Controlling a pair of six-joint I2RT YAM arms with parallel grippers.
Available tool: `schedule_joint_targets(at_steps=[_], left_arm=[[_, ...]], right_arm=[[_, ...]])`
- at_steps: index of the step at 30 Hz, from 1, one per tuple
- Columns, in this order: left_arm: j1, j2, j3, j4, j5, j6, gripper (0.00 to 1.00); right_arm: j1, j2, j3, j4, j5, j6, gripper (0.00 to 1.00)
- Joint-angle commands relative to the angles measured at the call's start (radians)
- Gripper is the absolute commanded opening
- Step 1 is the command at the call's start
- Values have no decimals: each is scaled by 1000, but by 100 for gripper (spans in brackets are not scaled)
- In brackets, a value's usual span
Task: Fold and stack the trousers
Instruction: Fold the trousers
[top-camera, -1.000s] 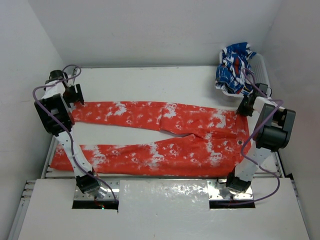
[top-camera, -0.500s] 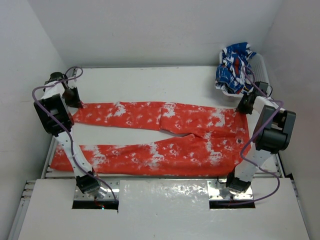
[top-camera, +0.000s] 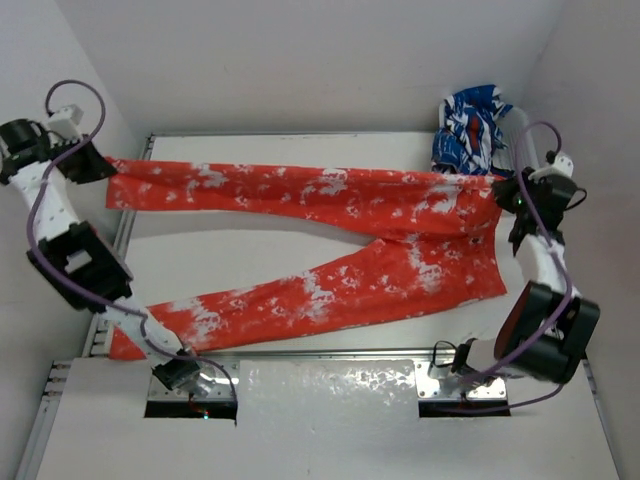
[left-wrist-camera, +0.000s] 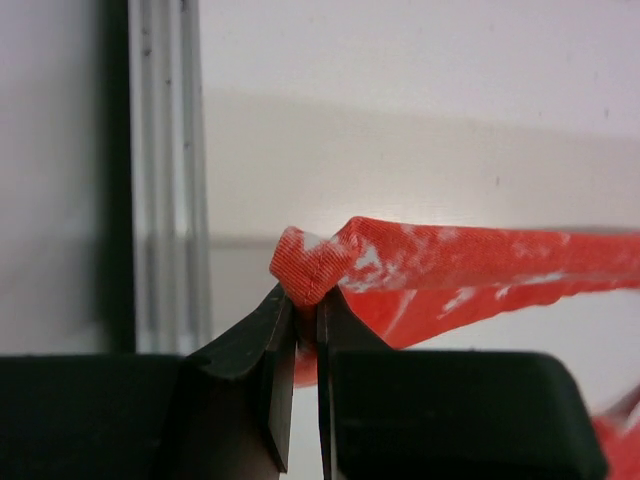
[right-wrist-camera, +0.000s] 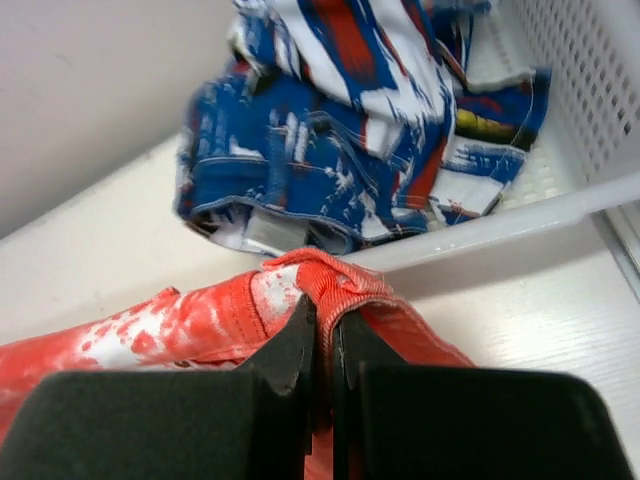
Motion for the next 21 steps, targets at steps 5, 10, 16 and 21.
schedule_joint_targets(at_steps=[5,10,16,21], left_arm=[[236,-461,-575,-89,90,496,0],[468,-591,-866,-127,46,762,0],[656,-537,-889,-211,107,900,0],[665,-514,-794,-295,182,968,0]], right_arm=[[-74,-208,-457,471,102,146,0],[-138,-222,-601,520,144,253,0],[-146,-179,-580,554,121,328,0],[-146,-148,-500,574,96,397,0]])
